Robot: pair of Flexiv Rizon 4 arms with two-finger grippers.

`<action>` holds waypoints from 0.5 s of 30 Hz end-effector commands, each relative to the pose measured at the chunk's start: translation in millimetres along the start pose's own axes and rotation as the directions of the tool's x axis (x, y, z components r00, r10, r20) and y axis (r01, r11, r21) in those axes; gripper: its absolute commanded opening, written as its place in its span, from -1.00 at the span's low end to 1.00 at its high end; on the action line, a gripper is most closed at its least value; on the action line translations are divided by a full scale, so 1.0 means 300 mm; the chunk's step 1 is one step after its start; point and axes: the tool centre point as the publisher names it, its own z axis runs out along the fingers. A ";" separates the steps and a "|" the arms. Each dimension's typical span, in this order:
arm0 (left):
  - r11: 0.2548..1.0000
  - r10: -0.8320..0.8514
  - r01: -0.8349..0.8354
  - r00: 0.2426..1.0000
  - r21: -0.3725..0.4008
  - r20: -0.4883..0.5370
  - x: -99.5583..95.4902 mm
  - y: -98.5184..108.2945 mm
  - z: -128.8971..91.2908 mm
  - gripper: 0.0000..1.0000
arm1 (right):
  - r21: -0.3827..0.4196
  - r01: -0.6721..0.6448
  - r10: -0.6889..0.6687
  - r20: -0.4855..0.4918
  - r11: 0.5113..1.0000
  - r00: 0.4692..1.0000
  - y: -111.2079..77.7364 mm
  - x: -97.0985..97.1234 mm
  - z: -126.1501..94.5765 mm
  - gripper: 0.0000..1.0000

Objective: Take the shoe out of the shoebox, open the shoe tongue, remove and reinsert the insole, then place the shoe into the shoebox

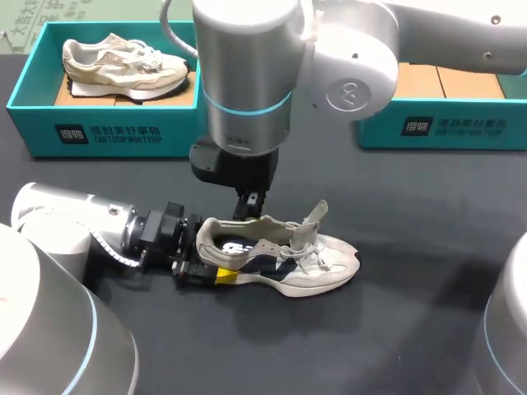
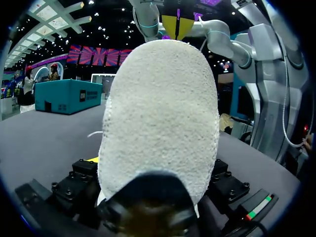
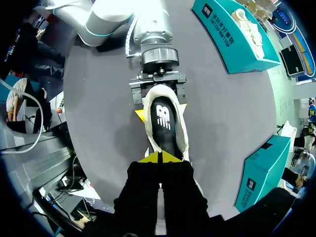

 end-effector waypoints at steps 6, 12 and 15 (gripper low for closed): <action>1.000 -0.001 0.001 1.000 -0.001 0.000 -0.002 0.000 -0.001 -1.00 | 0.006 0.086 -0.086 0.024 0.996 0.996 0.037 0.004 0.114 -1.00; 1.000 -0.001 0.001 1.000 -0.001 0.000 -0.002 0.000 -0.001 -1.00 | -0.018 0.122 -0.122 0.017 0.992 0.992 0.041 0.007 0.156 -1.00; 1.000 -0.001 0.001 1.000 -0.001 0.000 -0.002 0.000 -0.001 -1.00 | -0.018 0.122 -0.122 0.017 0.992 0.992 0.041 0.007 0.156 -1.00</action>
